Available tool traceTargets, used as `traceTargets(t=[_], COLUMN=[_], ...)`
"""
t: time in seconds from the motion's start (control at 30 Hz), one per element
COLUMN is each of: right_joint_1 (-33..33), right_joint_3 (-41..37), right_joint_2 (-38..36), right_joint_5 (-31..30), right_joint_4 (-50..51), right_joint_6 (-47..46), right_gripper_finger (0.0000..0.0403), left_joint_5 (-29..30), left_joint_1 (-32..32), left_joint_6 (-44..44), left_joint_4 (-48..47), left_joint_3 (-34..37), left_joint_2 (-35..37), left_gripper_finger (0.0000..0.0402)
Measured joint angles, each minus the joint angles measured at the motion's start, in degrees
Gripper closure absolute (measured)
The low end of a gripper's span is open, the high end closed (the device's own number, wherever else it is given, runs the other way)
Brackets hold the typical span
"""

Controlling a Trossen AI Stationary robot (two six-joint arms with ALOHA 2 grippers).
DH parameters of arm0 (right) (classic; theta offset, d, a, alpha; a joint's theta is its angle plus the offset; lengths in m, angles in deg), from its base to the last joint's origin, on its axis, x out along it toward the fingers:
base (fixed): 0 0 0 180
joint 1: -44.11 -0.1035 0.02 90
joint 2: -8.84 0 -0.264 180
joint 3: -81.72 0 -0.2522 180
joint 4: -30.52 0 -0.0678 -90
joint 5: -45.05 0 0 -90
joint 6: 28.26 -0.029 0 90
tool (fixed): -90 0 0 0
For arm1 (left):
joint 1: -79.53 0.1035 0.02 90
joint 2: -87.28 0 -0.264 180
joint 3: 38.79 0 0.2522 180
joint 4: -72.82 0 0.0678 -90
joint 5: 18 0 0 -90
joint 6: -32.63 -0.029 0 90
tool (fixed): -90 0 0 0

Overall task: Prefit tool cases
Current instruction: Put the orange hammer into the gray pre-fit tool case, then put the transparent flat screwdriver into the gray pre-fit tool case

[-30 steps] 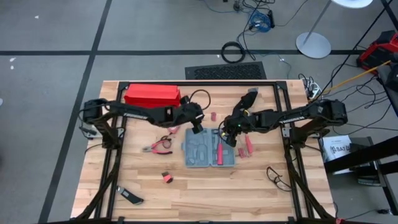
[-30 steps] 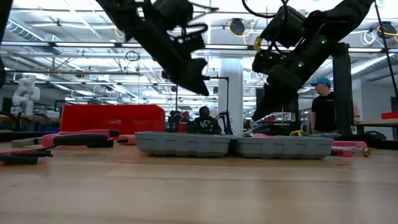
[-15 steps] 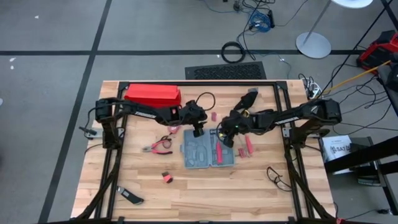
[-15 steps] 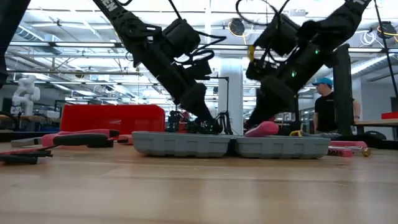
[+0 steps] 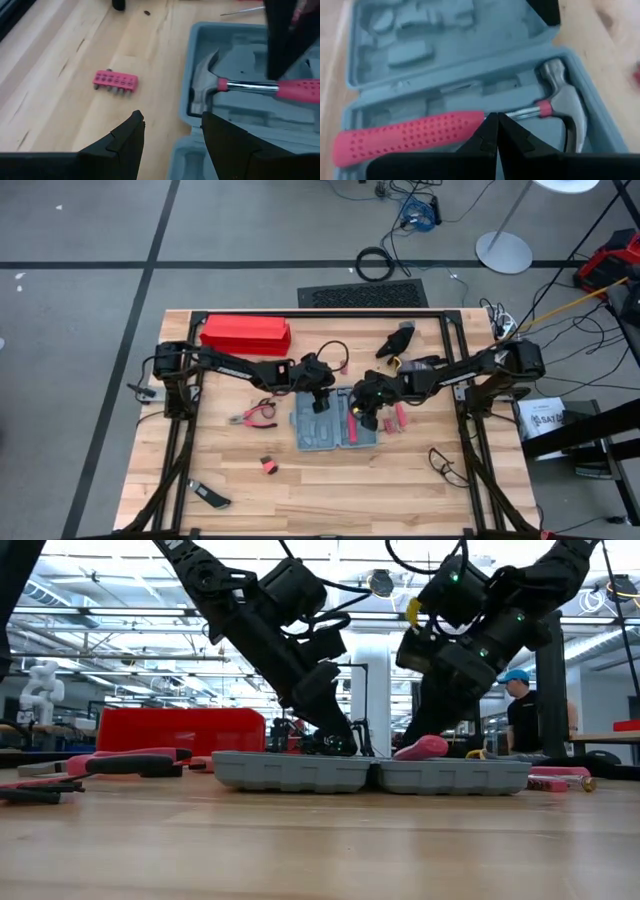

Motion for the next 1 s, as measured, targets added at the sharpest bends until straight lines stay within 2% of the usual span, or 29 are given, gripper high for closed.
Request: traceTargets(t=[0.4,0.63,0.8,0.9,1.0], right_joint_1=[-0.6,-0.6,-0.6,-0.4,-0.5], right_joint_3=[0.2,0.0,-0.1,-0.1,-0.1], right_joint_2=[5.3,-0.3,-3.0,-7.7,-15.2], right_joint_5=[0.1,-0.2,-0.2,-0.5,-4.2], right_joint_4=[-5.8,-6.2,-5.0,-2.7,3.5], right_joint_6=[-0.7,-0.2,1.4,2.8,3.1], right_gripper_finger=[0.0403,0.0403,0.0403,0.0403,0.0403], left_joint_5=[0.1,0.4,3.3,4.9,6.1], left_joint_1=[-1.6,-2.0,-2.8,-3.1,-3.1], left_joint_6=[2.4,4.9,3.5,1.7,-0.3], left_joint_4=[-0.2,0.9,0.9,1.0,0.9], left_joint_3=[0.0,-0.1,0.1,-0.2,-0.3], left_joint_2=[-1.6,-3.9,-2.0,0.7,2.4], left_gripper_finger=[0.0201,0.0201,0.0201,0.0201,0.0201])
